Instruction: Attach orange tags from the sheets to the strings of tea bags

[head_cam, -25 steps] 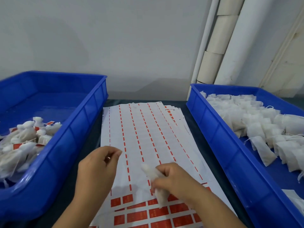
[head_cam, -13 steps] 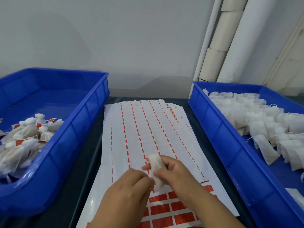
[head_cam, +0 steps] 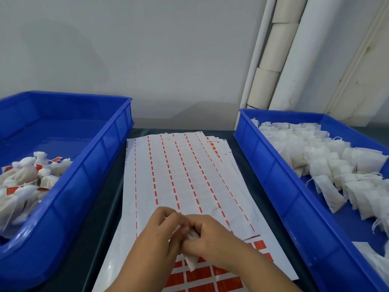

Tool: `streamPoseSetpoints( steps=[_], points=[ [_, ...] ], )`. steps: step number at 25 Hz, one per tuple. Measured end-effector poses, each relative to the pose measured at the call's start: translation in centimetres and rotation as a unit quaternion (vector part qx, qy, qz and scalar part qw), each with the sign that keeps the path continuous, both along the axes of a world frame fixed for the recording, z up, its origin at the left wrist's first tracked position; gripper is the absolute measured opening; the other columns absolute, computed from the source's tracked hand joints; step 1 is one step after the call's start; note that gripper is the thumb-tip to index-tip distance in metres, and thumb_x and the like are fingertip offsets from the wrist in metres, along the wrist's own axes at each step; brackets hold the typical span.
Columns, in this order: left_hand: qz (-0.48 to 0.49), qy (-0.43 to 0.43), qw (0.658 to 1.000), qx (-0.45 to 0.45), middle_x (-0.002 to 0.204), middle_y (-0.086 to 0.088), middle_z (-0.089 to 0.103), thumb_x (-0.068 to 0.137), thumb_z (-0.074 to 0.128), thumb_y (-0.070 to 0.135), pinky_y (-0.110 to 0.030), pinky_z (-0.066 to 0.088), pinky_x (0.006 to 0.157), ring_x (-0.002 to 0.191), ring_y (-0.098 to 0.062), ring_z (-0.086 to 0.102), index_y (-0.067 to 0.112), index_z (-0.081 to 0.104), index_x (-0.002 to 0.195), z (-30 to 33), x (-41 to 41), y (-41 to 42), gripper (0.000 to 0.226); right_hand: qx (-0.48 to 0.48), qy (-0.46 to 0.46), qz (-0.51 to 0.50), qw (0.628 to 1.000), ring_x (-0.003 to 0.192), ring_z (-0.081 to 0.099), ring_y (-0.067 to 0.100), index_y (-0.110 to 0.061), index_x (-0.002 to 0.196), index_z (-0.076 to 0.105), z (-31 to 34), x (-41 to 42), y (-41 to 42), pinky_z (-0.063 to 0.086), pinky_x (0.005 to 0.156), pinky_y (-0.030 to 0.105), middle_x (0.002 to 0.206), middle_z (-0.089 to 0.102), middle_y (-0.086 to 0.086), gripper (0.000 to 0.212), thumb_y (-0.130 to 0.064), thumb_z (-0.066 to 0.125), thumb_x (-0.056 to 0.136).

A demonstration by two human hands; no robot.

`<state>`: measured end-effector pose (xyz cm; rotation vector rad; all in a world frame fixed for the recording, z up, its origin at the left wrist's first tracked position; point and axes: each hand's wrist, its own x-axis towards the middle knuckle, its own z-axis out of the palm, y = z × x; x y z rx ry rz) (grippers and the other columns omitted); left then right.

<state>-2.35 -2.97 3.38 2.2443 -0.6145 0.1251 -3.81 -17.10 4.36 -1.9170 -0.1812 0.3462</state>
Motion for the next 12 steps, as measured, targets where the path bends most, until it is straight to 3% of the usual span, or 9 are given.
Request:
streamPoseSetpoints(
  steps=[4, 8, 12],
  points=[
    [0.036, 0.05, 0.998, -0.021, 0.097, 0.022, 0.043, 0.096, 0.043, 0.026, -0.001, 0.037, 0.069, 0.091, 0.003, 0.05, 0.042, 0.04, 0.08, -0.3, 0.0, -0.2, 0.023, 0.004, -0.01, -0.026, 1.0, 0.066, 0.058, -0.002, -0.033, 0.079, 0.061, -0.9, -0.1, 0.5, 0.046, 0.061, 0.012, 0.067, 0.06, -0.017, 0.012, -0.022, 0.054, 0.081],
    [0.084, 0.104, 0.99, -0.034, 0.08, 0.013, 0.057, 0.096, 0.042, 0.031, -0.009, 0.039, 0.057, 0.072, 0.0, 0.055, 0.034, 0.043, 0.08, -0.2, 0.0, -0.4, 0.017, 0.018, -0.035, -0.09, 0.995, 0.072, 0.061, 0.006, -0.034, 0.085, 0.055, -1.9, 0.0, 0.9, 0.054, 0.069, 0.021, 0.081, 0.063, -0.005, 0.012, -0.032, 0.059, 0.075],
    [0.095, 0.217, 0.96, -0.152, 0.058, 0.004, 0.061, 0.094, 0.052, 0.02, -0.016, 0.039, 0.052, 0.051, -0.004, 0.05, 0.021, 0.056, 0.074, 0.0, 0.3, 0.0, 0.02, 0.024, -0.066, -0.113, 0.991, 0.063, 0.056, 0.001, -0.04, 0.09, 0.051, -1.8, 0.0, 1.0, 0.049, 0.059, 0.016, 0.076, 0.062, -0.009, 0.022, -0.031, 0.062, 0.073]
  ],
)
